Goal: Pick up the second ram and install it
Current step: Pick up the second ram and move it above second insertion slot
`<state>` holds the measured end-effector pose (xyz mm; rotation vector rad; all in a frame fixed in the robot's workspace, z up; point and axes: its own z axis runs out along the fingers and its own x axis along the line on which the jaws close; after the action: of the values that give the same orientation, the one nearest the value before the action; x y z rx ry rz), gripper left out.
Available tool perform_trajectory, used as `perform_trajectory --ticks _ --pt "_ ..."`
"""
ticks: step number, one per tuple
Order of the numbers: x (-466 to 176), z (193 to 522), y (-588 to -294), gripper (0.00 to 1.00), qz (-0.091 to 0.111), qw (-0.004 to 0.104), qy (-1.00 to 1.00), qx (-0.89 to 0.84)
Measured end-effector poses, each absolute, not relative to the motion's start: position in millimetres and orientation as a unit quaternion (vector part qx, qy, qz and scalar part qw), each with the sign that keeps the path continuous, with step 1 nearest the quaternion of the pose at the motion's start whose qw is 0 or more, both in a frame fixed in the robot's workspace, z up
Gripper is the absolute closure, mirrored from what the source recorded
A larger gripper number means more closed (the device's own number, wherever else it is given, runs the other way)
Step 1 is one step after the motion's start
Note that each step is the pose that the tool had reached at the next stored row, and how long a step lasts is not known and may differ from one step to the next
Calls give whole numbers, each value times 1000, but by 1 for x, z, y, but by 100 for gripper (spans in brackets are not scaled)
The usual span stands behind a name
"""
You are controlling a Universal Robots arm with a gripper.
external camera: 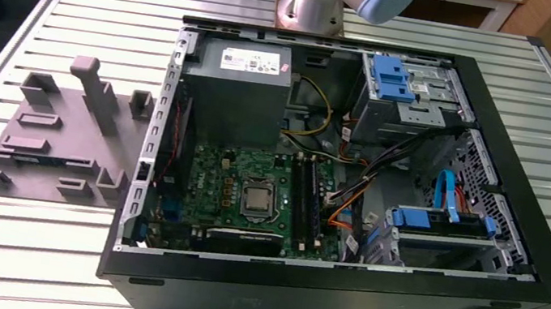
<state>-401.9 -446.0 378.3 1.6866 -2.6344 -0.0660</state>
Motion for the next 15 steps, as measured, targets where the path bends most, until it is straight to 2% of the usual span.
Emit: perform_trajectory --ticks 15 --pt "-402 365 -446 89 -20 9 -765 644"
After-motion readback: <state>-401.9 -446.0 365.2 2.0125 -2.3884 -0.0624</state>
